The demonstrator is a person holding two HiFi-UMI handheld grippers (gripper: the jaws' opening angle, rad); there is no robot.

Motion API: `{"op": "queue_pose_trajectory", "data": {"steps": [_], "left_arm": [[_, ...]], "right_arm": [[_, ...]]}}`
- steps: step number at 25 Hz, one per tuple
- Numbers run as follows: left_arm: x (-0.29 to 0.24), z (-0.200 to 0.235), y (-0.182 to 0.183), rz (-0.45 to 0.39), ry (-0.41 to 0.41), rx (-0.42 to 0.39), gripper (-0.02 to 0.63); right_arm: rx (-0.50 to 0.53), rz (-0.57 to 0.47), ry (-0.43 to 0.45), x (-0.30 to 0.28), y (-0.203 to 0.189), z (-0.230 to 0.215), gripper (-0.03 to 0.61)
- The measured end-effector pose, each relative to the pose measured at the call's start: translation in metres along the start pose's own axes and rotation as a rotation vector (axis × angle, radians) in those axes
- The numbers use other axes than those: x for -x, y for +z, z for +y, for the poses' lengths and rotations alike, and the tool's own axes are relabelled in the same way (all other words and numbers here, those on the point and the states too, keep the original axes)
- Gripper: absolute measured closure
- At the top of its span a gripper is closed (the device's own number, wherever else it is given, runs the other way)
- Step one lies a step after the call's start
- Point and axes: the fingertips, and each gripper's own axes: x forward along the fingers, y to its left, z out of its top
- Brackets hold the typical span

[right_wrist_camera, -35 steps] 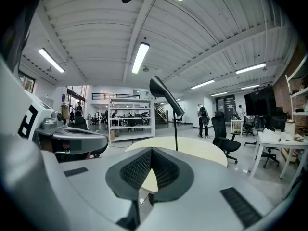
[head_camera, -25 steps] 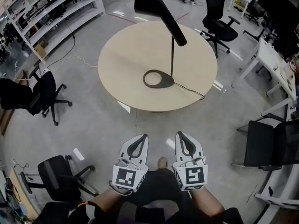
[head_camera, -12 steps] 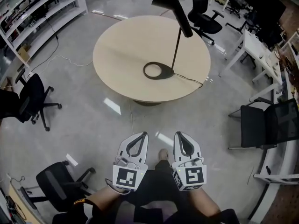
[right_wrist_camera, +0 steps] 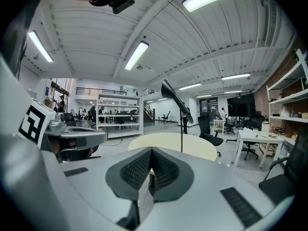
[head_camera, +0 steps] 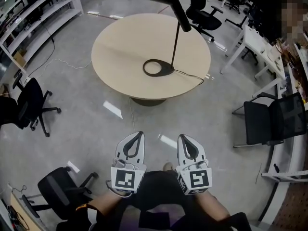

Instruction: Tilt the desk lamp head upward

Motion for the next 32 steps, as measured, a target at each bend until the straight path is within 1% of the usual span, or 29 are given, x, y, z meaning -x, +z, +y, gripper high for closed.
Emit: {"op": "queue_pose_trajectory", "data": {"steps": [4, 8, 10, 12, 16, 18, 24, 28, 32], "left_arm": [[0.001, -0.033, -0.009, 0.063, 0.019, 0.033, 0.566], [-0.010, -0.067, -0.020, 0.102, 0.041, 0.027, 0.566], [-0.013, -0.072, -0.022, 0.107, 0.059, 0.031, 0.566], [-0.016, -0.076, -0.028, 0.131, 0.075, 0.032, 0.566], [-0.022, -0.087, -0.035, 0.156, 0.083, 0.028, 0.566], [-0.024, -0.089, -0.035, 0.157, 0.079, 0.027, 0.566], [-0.027, -0.084, -0.021, 0.122, 0.085, 0.020, 0.566], [-0.023, -0.074, -0.015, 0.104, 0.101, 0.024, 0.566], [-0.020, -0.066, -0.006, 0.088, 0.097, 0.026, 0.566]], "right_arm": [[0.004, 0.001, 0.027, 0.012, 0.001, -0.014, 0.565], [-0.013, -0.003, 0.037, 0.028, -0.008, -0.044, 0.565], [-0.018, 0.005, 0.044, 0.031, -0.013, -0.052, 0.565], [-0.017, 0.013, 0.050, 0.032, -0.018, -0.060, 0.565], [-0.022, 0.019, 0.054, 0.035, -0.026, -0.072, 0.565], [-0.026, 0.016, 0.053, 0.034, -0.027, -0.074, 0.565], [-0.011, -0.003, 0.048, 0.029, -0.017, -0.074, 0.565], [0.002, -0.027, 0.054, 0.028, -0.005, -0.067, 0.565], [0.009, -0.039, 0.056, 0.026, 0.004, -0.058, 0.565]]}}
